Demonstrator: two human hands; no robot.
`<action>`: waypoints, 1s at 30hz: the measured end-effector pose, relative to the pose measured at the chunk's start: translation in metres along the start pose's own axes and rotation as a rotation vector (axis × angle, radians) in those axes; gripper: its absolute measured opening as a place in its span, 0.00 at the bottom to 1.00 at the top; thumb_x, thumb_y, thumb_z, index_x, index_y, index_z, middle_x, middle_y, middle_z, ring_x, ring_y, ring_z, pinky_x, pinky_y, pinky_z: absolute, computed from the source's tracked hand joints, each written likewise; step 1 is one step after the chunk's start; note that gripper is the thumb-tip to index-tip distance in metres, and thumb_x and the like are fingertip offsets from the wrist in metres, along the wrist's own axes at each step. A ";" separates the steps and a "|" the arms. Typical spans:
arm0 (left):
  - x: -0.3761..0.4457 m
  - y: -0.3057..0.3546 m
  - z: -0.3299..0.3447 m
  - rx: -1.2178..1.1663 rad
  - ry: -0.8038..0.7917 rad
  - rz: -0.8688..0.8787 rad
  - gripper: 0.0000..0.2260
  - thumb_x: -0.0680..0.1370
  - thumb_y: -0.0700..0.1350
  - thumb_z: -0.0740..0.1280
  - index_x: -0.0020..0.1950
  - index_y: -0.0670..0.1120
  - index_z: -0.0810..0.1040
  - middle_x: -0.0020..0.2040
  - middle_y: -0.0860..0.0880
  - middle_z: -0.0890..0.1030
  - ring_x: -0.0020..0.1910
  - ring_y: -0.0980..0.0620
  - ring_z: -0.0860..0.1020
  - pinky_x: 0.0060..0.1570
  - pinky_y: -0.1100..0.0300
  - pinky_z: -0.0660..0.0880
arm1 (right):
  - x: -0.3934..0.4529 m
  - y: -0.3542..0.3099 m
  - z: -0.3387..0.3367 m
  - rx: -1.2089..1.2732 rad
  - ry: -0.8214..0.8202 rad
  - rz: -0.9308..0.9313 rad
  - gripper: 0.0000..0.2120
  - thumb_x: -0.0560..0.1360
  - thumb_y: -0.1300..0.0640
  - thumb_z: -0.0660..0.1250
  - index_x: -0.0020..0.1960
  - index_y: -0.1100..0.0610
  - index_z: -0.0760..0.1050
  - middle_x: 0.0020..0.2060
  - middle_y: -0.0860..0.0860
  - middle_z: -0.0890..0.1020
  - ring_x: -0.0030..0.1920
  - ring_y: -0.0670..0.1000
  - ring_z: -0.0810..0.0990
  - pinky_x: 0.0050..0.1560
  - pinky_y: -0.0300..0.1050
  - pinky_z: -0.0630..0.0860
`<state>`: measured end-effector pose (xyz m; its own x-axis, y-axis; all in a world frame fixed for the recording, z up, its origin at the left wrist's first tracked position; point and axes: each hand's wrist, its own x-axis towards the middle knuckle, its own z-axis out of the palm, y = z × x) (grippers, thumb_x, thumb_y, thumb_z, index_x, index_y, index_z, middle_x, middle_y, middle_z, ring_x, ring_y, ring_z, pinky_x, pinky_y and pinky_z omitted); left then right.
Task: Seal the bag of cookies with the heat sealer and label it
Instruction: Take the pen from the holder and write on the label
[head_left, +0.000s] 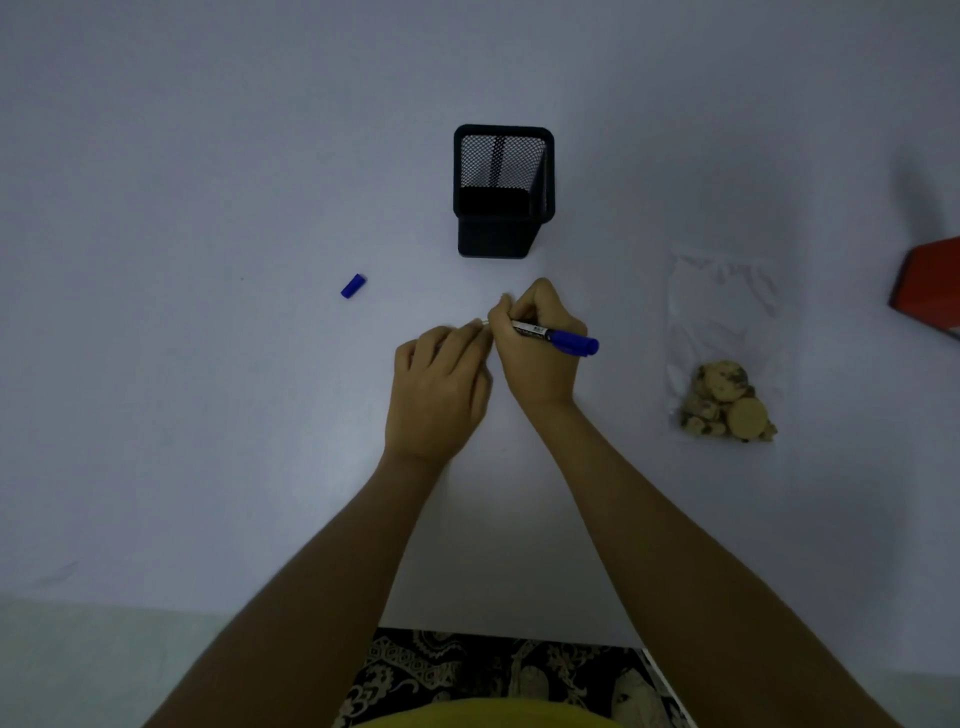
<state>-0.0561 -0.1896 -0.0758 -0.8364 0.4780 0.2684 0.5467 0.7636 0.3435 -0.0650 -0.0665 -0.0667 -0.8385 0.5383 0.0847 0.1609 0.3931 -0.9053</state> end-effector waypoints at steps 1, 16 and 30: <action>0.000 0.000 0.000 0.002 -0.001 0.001 0.14 0.75 0.42 0.67 0.59 0.42 0.78 0.55 0.45 0.82 0.54 0.46 0.78 0.53 0.53 0.69 | 0.000 0.000 0.000 0.005 -0.007 0.008 0.14 0.73 0.67 0.68 0.35 0.56 0.66 0.26 0.47 0.71 0.26 0.39 0.72 0.28 0.26 0.67; 0.001 0.000 0.001 -0.002 -0.005 -0.001 0.15 0.74 0.42 0.68 0.60 0.42 0.78 0.56 0.45 0.82 0.54 0.46 0.77 0.53 0.52 0.70 | 0.000 -0.002 0.000 0.013 0.015 0.026 0.15 0.72 0.68 0.66 0.34 0.56 0.65 0.26 0.51 0.70 0.25 0.45 0.69 0.28 0.28 0.67; 0.000 0.001 0.002 0.014 0.000 0.001 0.14 0.76 0.44 0.67 0.61 0.43 0.78 0.56 0.45 0.82 0.54 0.46 0.78 0.54 0.54 0.68 | 0.003 -0.001 0.000 -0.021 0.075 0.102 0.22 0.73 0.66 0.64 0.31 0.47 0.57 0.24 0.47 0.67 0.26 0.48 0.68 0.27 0.35 0.67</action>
<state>-0.0557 -0.1876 -0.0766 -0.8358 0.4789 0.2684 0.5469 0.7693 0.3304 -0.0674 -0.0655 -0.0657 -0.7761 0.6302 0.0239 0.2550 0.3482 -0.9021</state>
